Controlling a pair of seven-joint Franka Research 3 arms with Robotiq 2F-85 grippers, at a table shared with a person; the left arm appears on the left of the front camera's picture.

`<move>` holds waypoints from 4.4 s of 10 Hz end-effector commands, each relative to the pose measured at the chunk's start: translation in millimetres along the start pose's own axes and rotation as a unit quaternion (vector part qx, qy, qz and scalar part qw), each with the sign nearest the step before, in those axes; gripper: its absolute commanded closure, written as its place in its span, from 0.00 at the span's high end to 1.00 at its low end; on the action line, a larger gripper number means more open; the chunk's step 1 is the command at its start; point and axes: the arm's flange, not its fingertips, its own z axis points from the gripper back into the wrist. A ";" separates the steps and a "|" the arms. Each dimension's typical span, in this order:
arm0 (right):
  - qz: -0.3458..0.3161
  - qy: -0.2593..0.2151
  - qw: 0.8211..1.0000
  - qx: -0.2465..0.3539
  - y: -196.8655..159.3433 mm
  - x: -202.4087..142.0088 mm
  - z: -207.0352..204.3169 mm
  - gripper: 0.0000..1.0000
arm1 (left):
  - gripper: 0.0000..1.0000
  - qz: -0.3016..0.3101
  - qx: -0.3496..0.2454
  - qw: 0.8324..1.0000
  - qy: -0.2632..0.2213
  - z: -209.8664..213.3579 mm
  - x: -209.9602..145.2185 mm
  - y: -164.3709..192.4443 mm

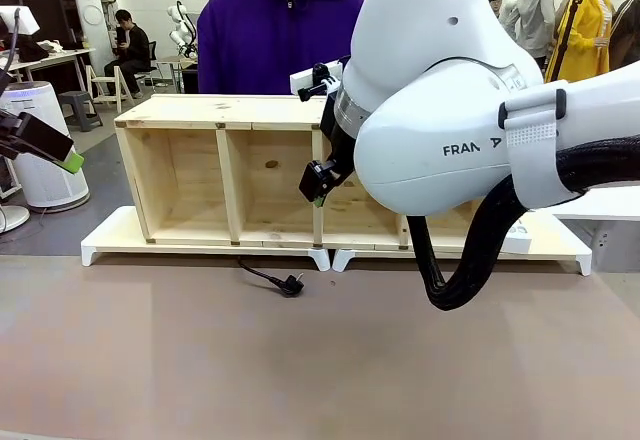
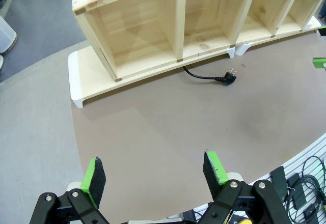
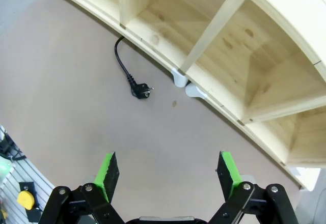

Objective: Perform cable management.
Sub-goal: When the cord part of the Power Cable appears at the lower middle area of the table and stops, grasp the cord part of the Power Cable.

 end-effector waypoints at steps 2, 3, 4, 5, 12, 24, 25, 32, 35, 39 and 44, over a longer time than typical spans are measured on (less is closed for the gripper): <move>-0.001 0.000 1.000 -0.003 -0.4 -5.1 0.0 1.00 | 1.00 0.004 0.000 1.000 -0.004 -0.5 1.6 0.6; -0.001 0.000 1.000 -0.003 -0.4 -5.1 0.0 1.00 | 1.00 0.004 0.000 1.000 -0.004 -0.5 1.6 0.6; 0.000 0.000 1.000 0.000 0.0 0.0 0.0 1.00 | 1.00 0.004 0.000 1.000 -0.004 -0.5 1.6 0.6; 0.037 0.007 0.999 0.037 0.8 22.2 -18.3 1.00 | 1.00 0.004 0.000 1.000 -0.004 -0.5 1.6 0.6; 0.139 0.049 0.975 0.168 40.1 64.7 -120.0 1.00 | 1.00 0.004 0.000 1.000 -0.004 -0.5 1.6 0.6; 0.148 0.142 0.961 0.185 46.5 77.3 -239.2 1.00 | 1.00 0.004 0.000 1.000 -0.004 -0.5 1.6 0.6; 0.149 0.136 0.960 0.193 46.9 79.3 -242.8 1.00 | 1.00 0.004 0.000 1.000 -0.004 -0.5 1.6 0.6; 0.152 0.134 0.959 0.198 47.4 74.0 -244.5 1.00 | 1.00 0.004 0.000 1.000 -0.004 -0.5 1.6 0.6; 0.161 0.142 0.952 0.217 47.6 80.3 -268.4 1.00 | 1.00 0.004 0.000 1.000 -0.004 -0.5 1.6 0.6; 0.177 0.149 0.946 0.228 53.9 79.0 -279.4 1.00 | 1.00 0.004 0.000 1.000 -0.004 -0.5 1.6 0.6; 0.179 0.170 0.940 0.237 47.8 57.4 -314.1 1.00 | 1.00 0.004 0.000 1.000 -0.004 -0.5 1.6 0.6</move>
